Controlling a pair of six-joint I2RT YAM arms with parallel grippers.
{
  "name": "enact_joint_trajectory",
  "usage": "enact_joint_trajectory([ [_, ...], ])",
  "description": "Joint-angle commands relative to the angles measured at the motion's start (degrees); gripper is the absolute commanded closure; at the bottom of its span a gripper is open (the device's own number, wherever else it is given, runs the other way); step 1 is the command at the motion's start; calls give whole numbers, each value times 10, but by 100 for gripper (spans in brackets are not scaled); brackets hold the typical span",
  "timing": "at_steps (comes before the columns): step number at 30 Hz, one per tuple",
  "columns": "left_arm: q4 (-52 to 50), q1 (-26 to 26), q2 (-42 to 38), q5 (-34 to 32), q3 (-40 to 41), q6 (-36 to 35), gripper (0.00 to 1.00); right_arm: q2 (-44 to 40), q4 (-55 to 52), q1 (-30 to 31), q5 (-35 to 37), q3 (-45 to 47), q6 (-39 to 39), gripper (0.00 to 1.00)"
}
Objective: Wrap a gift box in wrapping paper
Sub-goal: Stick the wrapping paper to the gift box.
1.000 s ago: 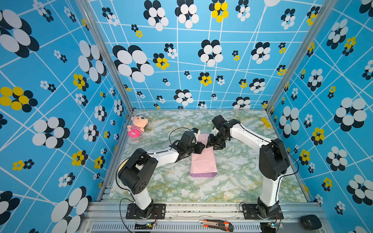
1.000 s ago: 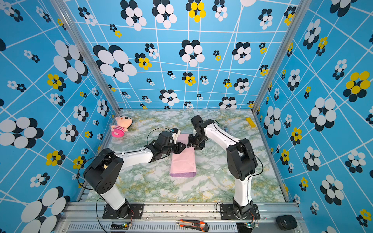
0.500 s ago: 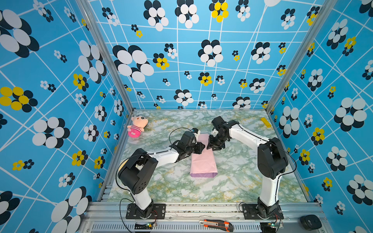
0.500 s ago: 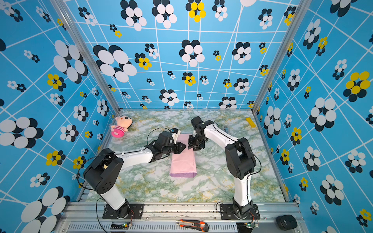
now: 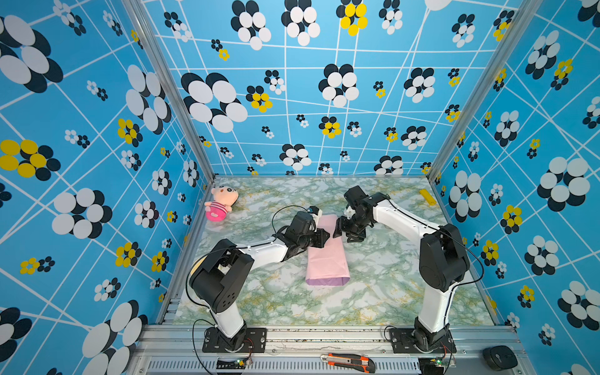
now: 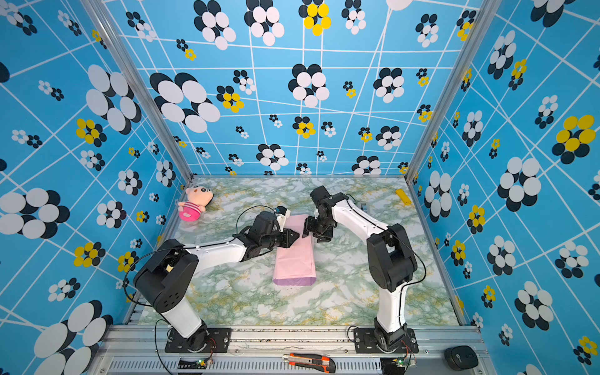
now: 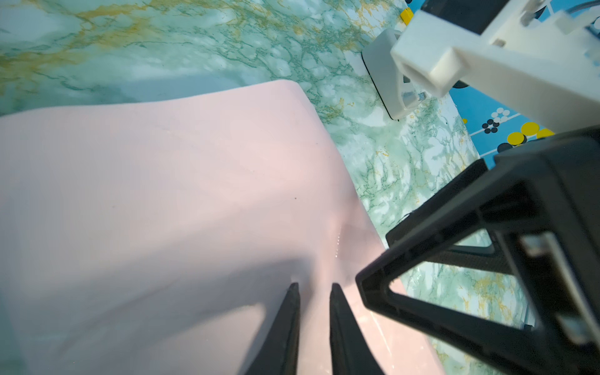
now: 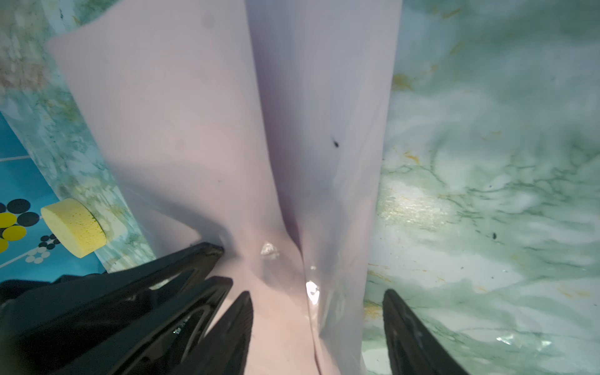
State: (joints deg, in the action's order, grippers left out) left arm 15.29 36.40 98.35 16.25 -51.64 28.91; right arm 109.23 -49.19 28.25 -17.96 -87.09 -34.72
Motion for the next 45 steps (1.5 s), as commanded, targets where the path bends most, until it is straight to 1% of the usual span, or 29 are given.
enact_joint_trajectory([
  [1,-132,1,24,-25,36,-6,79,-2,-6,5,-7,1,3,34],
  [8,-133,2,23,-25,36,-6,79,31,15,13,-20,-10,3,34],
  [9,-132,2,23,-24,37,-6,79,36,20,13,-26,-10,4,37],
  [12,-132,2,22,-23,35,-5,79,40,27,14,-31,-7,3,51],
  [14,-134,2,18,-21,30,-4,78,38,29,14,-28,-1,2,58],
  [17,-145,2,4,-16,16,-4,76,31,30,14,-25,3,2,63],
  [18,-151,2,-3,-16,9,-4,73,29,29,14,-24,1,2,63],
  [19,-158,1,-10,-16,0,-4,70,27,26,14,-24,0,2,61],
  [20,-168,-1,-21,-17,-9,-4,66,23,22,14,-22,-4,2,56],
  [21,-176,-3,-33,-16,-19,-3,62,16,17,14,-16,-7,3,46],
  [22,-184,-7,-45,-15,-27,-1,59,10,10,13,-9,-11,5,39],
  [24,-206,-20,-75,-14,-43,6,51,-11,-7,9,11,-17,13,34],
  [26,-233,-40,-103,-15,-50,22,46,-33,-14,0,20,-12,24,31],
  [28,-258,-63,-131,-11,-47,43,42,-51,-6,-10,12,3,32,28],
  [29,-268,-74,-146,-10,-38,54,41,-59,6,-15,4,14,35,24],
  [30,-274,-85,-161,-10,-28,66,38,-64,18,-19,0,24,35,17],
  [31,-277,-92,-170,-8,-18,77,35,-64,27,-20,-7,30,35,7],
  [32,-281,-102,-175,-1,-8,85,33,-63,36,-20,-18,33,37,1],
  [34,-273,-109,-172,13,10,90,33,-53,55,-19,-37,38,34,1],
  [37,-233,-108,-153,36,33,108,34,-33,75,-13,-54,41,37,1],
  [39,-216,-104,-132,51,33,117,36,-19,83,-10,-67,40,39,1],
  [45,-186,-83,-94,65,20,121,39,9,93,-1,-84,35,40,1],
])
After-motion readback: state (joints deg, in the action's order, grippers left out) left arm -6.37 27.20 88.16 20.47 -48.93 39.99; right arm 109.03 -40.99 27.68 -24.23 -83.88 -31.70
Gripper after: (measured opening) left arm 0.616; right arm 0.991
